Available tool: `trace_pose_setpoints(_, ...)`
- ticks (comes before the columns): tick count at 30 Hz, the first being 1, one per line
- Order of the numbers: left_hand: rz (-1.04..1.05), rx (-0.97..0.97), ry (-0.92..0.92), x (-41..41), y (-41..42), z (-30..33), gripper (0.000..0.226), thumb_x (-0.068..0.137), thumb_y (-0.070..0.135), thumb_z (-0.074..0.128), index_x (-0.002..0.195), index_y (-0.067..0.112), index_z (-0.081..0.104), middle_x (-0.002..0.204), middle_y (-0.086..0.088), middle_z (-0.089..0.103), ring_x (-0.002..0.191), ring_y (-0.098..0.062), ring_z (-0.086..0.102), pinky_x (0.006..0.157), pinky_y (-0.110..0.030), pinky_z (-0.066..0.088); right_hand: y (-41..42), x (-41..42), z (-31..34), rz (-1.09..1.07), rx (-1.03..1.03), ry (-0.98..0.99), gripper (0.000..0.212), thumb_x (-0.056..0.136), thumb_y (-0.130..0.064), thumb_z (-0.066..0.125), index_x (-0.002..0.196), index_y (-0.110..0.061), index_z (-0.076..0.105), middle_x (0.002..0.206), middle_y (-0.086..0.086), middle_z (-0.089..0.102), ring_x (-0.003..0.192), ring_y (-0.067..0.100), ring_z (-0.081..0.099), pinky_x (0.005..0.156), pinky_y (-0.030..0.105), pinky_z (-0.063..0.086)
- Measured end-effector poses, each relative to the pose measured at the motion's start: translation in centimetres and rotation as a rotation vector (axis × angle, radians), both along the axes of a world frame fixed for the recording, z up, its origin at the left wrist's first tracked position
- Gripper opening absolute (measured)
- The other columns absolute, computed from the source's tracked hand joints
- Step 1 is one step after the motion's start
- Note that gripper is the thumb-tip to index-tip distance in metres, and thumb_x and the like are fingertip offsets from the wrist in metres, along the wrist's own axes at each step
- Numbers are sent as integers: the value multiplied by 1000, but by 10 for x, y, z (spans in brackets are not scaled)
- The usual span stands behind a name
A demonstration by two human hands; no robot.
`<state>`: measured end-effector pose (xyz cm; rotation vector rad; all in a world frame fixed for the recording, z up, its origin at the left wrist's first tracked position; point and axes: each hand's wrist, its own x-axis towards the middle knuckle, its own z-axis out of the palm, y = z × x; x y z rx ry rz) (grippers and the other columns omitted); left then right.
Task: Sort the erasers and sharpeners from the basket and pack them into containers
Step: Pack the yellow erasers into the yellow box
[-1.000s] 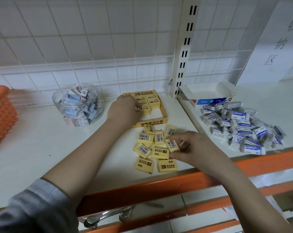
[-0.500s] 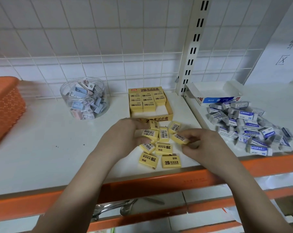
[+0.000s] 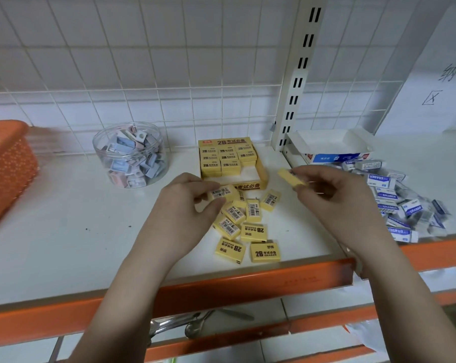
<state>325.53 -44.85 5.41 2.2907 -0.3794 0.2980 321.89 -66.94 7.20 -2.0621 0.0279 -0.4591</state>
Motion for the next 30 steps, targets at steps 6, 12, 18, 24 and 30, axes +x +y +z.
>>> trace_pose_setpoints(6, 60, -171, 18, -8, 1, -1, 6, 84, 28, 65, 83, 28, 71, 79, 7, 63, 72, -5, 58, 64, -6, 40, 10, 28, 6, 30, 167, -2, 29, 95, -9, 47, 83, -27, 66, 76, -1, 68, 66, 8, 64, 68, 22, 55)
trace_pose_setpoints(12, 63, -391, 104, -11, 9, 0, 6, 85, 21, 64, 79, 21, 66, 66, 5, 68, 59, -3, 64, 61, -11, 46, 19, 51, 3, 108, 151, 44, 20, 98, -13, 47, 94, -23, 64, 66, 1, 65, 54, 8, 60, 65, 26, 56)
trace_pose_setpoints(18, 95, -521, 115, -11, 15, 4, 15, 85, 16, 64, 89, 30, 69, 59, 18, 66, 55, 1, 62, 59, -3, 40, 22, 61, -2, 167, 155, 111, 18, 91, -6, 58, 103, -15, 67, 85, 24, 64, 62, 9, 64, 64, 16, 55)
trace_pose_setpoints(24, 95, -505, 116, -10, 18, 4, 25, 85, 13, 65, 82, 38, 67, 70, 0, 68, 64, -12, 68, 67, -22, 48, 10, 83, 2, 147, 55, 124, 18, 83, -13, 70, 89, -30, 66, 77, 8, 63, 65, 14, 62, 77, 36, 55)
trace_pose_setpoints(30, 87, -506, 117, -6, 21, 4, 29, 81, 9, 67, 83, 38, 68, 77, -14, 65, 77, -40, 61, 66, -29, 42, 7, 106, 13, 188, 358, 287, 3, 84, -10, 69, 86, -12, 68, 79, 5, 66, 62, 11, 53, 67, 22, 48)
